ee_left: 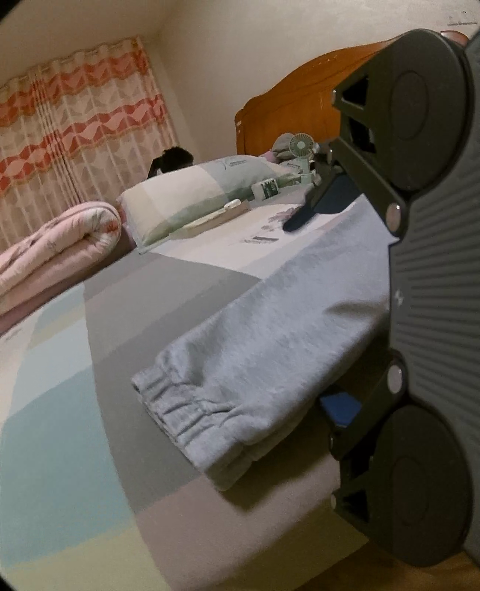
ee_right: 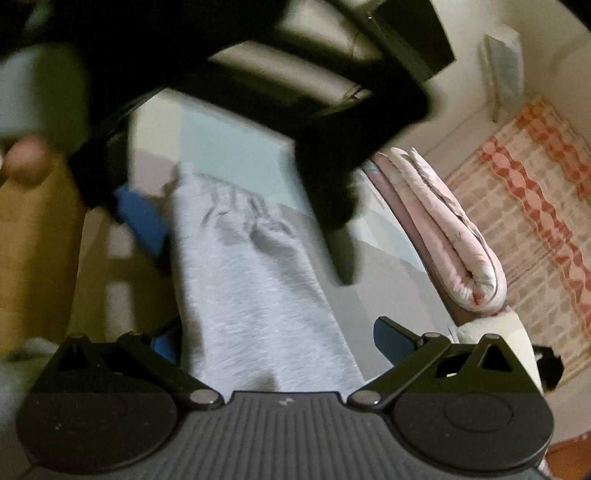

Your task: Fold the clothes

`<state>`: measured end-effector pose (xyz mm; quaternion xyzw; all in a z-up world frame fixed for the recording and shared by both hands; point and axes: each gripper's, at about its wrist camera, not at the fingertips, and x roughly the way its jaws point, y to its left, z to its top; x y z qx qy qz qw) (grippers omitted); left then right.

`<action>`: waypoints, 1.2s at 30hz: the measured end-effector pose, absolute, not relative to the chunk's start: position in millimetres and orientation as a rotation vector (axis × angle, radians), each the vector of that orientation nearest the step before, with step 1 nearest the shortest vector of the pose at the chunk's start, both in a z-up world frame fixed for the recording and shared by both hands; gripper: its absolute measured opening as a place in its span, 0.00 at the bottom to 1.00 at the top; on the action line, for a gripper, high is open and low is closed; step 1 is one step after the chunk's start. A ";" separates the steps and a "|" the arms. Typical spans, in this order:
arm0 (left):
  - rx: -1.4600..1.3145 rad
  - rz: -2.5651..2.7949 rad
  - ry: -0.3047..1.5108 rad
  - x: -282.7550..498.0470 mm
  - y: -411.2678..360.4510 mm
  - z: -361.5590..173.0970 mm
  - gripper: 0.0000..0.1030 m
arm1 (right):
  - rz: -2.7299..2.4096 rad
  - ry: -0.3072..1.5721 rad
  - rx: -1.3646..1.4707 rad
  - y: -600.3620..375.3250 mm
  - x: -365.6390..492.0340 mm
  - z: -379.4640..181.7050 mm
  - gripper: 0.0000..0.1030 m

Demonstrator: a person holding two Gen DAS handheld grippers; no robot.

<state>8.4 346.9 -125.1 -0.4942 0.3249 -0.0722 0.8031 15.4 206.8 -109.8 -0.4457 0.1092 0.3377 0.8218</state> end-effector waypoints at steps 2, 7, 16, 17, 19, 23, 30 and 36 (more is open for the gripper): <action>-1.082 -0.145 0.697 9.8 348.6 -132.7 0.95 | 0.711 0.235 -0.934 205.6 18.9 -106.9 1.00; -1.146 -0.098 0.636 22.4 356.9 -148.7 0.95 | 0.714 0.248 -0.917 203.2 22.0 -104.1 1.00; -1.236 -0.120 0.583 23.5 351.5 -157.0 0.98 | 0.776 0.293 -0.889 192.7 4.7 -100.2 1.00; -1.244 -0.111 0.571 23.8 352.6 -158.6 0.97 | 0.788 0.300 -0.883 189.1 1.9 -98.9 1.00; -1.281 -0.086 0.542 24.8 357.3 -161.2 0.97 | 0.798 0.311 -0.873 183.1 -2.0 -95.6 1.00; -1.295 -0.069 0.492 23.1 361.4 -157.9 0.95 | 0.785 0.309 -0.855 170.0 -7.0 -88.7 1.00; -1.140 -0.083 0.452 26.9 348.8 -140.8 0.93 | 0.733 0.337 -0.799 149.5 -2.1 -80.7 1.00; -1.152 -0.012 0.489 29.9 355.7 -151.4 0.74 | 0.715 0.352 -0.758 137.2 9.1 -77.3 1.00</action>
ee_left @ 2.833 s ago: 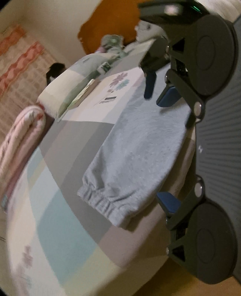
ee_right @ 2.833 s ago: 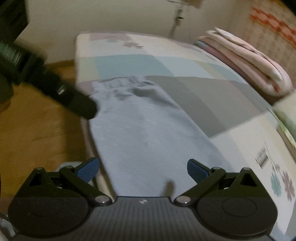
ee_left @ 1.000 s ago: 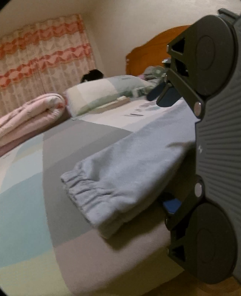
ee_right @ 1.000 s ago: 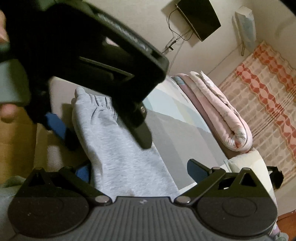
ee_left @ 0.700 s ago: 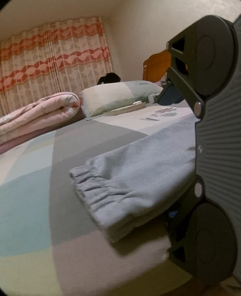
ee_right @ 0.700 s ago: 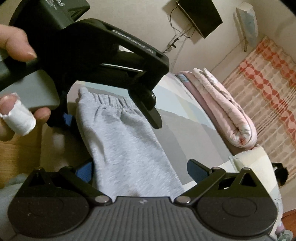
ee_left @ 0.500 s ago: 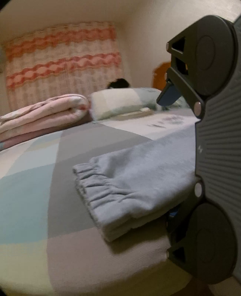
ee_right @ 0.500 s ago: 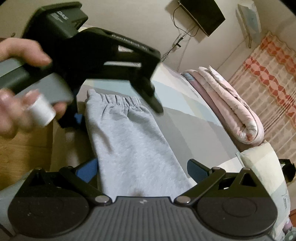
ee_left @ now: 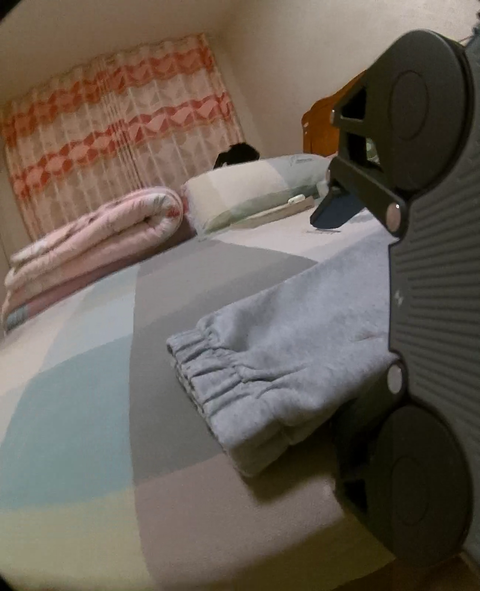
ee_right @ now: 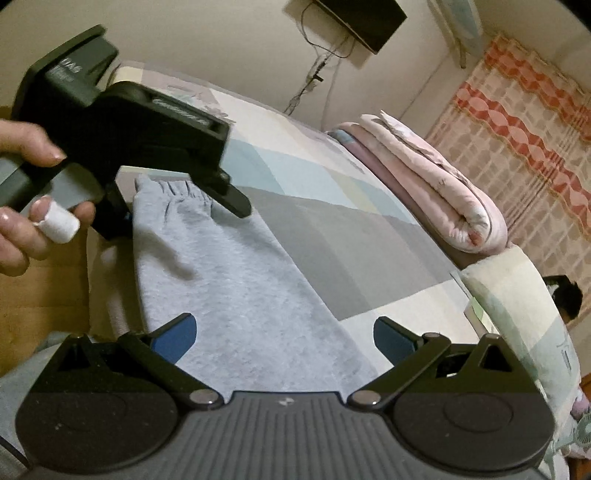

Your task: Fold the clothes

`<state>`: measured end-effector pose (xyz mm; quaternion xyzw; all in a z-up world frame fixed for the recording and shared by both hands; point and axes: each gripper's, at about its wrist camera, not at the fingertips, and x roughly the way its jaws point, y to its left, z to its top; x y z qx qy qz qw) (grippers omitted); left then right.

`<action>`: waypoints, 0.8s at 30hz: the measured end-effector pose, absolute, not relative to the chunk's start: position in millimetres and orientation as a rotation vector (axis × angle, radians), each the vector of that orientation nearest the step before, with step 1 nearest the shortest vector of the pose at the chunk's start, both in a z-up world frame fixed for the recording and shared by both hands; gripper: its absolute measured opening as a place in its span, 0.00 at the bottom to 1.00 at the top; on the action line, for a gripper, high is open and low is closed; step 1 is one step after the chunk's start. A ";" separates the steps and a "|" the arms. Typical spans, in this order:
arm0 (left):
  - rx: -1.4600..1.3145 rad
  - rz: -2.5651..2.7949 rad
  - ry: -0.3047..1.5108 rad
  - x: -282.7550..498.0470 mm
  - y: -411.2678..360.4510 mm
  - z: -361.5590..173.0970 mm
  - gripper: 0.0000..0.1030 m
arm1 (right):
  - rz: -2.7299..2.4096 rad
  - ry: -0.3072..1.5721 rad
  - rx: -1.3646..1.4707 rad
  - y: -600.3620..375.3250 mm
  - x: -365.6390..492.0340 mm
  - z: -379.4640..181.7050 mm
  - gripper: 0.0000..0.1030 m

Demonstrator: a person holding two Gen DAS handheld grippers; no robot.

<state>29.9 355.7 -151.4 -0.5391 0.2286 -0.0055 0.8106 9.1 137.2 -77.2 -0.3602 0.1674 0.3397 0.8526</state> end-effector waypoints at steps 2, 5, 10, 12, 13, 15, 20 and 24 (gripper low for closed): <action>-1.159 -0.026 0.473 29.1 354.2 -146.5 0.71 | 0.711 0.354 -0.749 133.3 11.0 -76.4 1.00; -1.132 -0.021 0.475 33.3 349.3 -139.2 0.71 | 0.707 0.355 -0.739 128.6 13.1 -75.6 1.00; -1.114 0.021 0.503 48.0 350.6 -147.3 0.56 | 0.692 0.362 -0.719 120.4 17.3 -74.1 1.00; -1.141 0.025 0.489 47.3 356.8 -154.2 0.47 | 0.684 0.371 -0.706 116.0 20.1 -73.8 1.00; -1.160 0.025 0.483 46.6 359.9 -158.1 0.38 | 0.680 0.377 -0.699 113.7 21.4 -73.9 1.00; -1.201 0.052 0.496 45.3 365.9 -170.4 0.11 | 0.673 0.388 -0.686 109.0 24.1 -74.4 1.00; -1.198 0.067 0.504 45.4 366.3 -177.0 0.09 | 0.657 0.441 -0.633 96.1 32.6 -77.1 1.00; -1.045 0.111 0.543 51.3 353.8 -160.5 0.08 | 0.656 0.552 -0.500 79.4 48.7 -75.9 1.00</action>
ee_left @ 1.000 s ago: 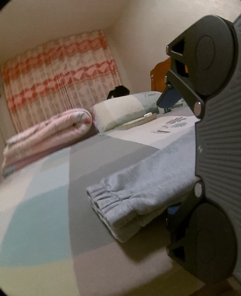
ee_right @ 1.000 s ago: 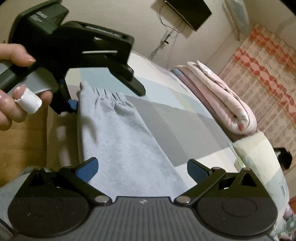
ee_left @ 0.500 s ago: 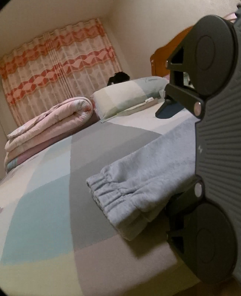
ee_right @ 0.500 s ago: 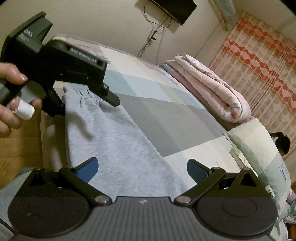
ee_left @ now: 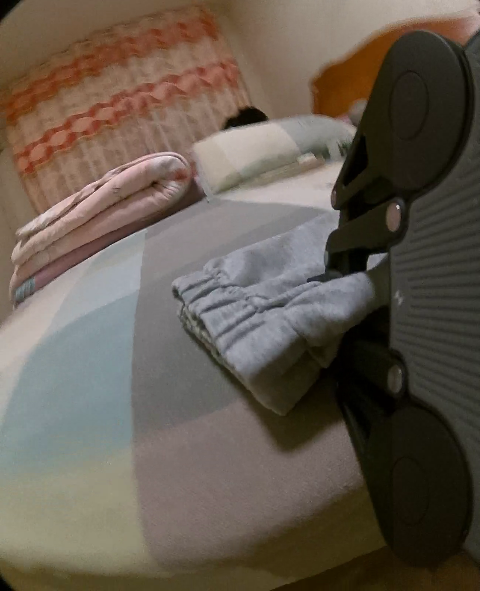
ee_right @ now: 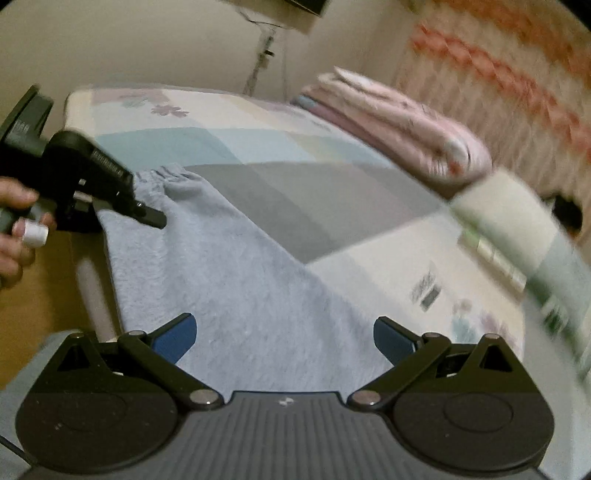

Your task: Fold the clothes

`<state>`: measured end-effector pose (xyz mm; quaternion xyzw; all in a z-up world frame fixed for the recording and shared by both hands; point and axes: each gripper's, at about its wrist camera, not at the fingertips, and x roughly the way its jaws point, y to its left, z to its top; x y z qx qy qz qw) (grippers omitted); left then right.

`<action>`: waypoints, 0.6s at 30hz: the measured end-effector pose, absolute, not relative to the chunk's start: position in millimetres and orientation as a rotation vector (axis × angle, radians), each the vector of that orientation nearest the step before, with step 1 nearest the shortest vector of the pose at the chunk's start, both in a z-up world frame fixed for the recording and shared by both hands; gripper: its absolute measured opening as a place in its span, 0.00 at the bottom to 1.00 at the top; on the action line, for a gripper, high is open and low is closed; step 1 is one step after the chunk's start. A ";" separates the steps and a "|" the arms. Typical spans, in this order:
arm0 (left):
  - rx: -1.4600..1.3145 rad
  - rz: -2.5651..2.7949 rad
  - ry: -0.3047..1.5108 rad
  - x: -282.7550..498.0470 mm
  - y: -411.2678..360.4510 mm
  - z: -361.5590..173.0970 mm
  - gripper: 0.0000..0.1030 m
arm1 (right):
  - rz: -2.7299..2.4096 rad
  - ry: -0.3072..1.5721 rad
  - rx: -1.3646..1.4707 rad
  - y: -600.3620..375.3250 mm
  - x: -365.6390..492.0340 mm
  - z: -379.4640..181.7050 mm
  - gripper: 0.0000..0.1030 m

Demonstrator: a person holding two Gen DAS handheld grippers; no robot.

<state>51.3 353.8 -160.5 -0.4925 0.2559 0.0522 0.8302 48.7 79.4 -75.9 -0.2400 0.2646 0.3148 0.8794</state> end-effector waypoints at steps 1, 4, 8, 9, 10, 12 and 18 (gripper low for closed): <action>-1.021 0.114 0.546 50.7 352.3 -156.9 0.05 | 0.656 0.581 -0.459 74.4 53.6 -75.2 1.00; -0.944 0.120 0.553 48.2 347.1 -144.9 0.03 | 0.672 0.688 -0.298 57.2 72.1 -73.8 1.00; -0.827 0.094 0.541 35.8 342.0 -124.2 0.03 | 0.728 0.852 -0.017 37.5 101.4 -76.4 1.00; -0.800 0.083 0.536 32.0 341.5 -119.1 0.03 | 0.748 0.896 0.069 33.3 109.3 -78.3 1.00; -0.762 0.074 0.535 29.6 339.1 -113.5 0.03 | 0.763 0.938 0.147 29.7 116.4 -80.5 1.00; -0.681 0.055 0.533 26.0 332.3 -102.4 0.03 | 0.788 1.031 0.310 24.2 130.4 -87.7 1.00; -0.534 -0.009 0.505 15.0 314.5 -76.4 0.03 | 0.840 1.163 0.664 24.6 157.6 -106.2 1.00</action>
